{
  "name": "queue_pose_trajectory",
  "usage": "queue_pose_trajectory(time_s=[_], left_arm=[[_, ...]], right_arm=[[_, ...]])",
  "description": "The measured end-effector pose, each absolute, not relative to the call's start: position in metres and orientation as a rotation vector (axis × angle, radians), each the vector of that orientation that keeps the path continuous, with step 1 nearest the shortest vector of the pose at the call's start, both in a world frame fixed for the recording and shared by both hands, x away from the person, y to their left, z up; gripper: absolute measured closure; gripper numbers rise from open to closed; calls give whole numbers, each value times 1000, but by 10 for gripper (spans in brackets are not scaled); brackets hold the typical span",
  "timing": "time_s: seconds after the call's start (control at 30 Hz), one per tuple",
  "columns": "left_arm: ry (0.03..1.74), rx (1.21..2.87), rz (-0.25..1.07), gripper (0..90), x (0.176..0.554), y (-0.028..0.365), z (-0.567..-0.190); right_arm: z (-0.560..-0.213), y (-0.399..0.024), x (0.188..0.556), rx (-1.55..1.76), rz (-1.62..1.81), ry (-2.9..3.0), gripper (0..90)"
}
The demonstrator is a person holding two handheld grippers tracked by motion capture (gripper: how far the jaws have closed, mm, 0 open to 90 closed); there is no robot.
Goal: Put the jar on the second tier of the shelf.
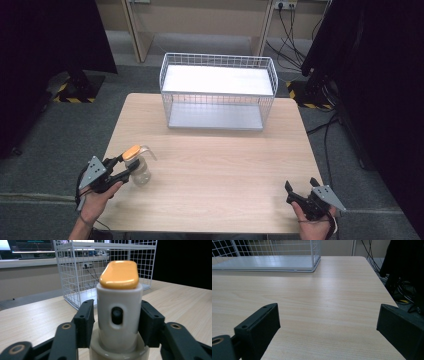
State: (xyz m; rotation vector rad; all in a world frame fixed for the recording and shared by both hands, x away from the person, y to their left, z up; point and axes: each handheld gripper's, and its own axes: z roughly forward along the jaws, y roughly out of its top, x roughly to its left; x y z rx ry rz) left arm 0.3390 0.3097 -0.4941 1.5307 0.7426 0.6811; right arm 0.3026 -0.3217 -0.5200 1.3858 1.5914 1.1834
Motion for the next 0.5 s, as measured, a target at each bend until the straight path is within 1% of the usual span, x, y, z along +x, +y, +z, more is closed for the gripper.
queue_pose_trajectory(time_s=[0.03,0.1,0.5], left_arm=[[738,1525,678,551,339,310,-495],[735,1517,678,565,339,310,-496],[714,1512,666,571,339,304,-491]], right_arm=[[-520,-322,303,1385,1183,1592,48],[-520,-321,303,1384,1183,1591,48],[-520,-321,303,1374,1183,1599,48]])
